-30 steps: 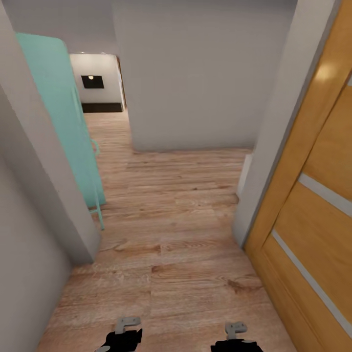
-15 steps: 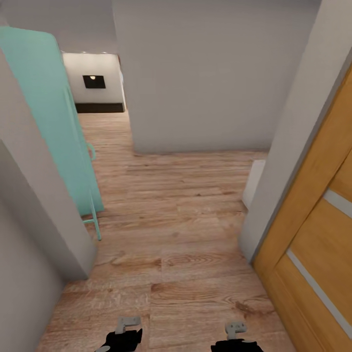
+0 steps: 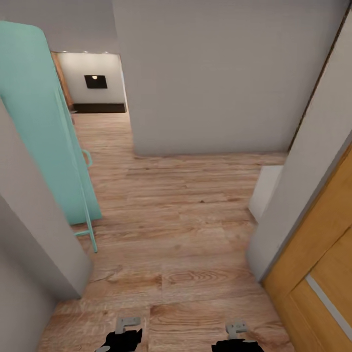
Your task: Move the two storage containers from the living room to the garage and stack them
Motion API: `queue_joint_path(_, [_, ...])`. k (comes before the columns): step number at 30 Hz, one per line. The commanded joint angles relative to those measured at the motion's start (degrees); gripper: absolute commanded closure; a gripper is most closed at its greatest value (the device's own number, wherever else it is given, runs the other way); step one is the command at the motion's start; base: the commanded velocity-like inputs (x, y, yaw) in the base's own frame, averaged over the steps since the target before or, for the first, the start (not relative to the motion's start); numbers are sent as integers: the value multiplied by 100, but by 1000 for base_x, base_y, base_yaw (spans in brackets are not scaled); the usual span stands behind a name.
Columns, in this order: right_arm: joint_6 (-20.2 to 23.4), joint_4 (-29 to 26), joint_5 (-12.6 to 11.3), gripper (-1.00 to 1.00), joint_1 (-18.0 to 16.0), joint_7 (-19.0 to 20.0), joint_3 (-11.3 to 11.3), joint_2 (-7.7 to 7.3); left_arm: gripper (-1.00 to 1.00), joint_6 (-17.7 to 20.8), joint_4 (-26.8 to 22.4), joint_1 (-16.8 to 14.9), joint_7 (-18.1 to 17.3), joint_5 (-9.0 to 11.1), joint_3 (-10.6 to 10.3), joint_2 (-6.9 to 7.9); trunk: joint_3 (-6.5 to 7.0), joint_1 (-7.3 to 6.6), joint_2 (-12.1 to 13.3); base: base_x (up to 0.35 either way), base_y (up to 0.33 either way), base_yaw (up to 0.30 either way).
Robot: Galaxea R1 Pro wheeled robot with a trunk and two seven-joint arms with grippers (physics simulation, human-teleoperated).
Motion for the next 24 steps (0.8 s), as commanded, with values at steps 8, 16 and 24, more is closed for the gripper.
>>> queue_joint_path(8, [32, -15, 25, -100, 0, 18, 9, -2, -100, -20, 4, -3, -10, -54, 46, -4, -5, 3, -2, 343, 0, 1])
queue_joint_path(16, [24, -15, 25, -100, 0, 16, 9, 3, -100, -20, 4, -3, -10, -54, 47, -4, -5, 3, -2, 344, 0, 12])
queue_joint_path(24, [27, -15, 26, -100, 0, 17, 3, -4, -100, -20, 4, -3, -10, -54, 46, -4, -5, 3, -2, 344, 0, 116])
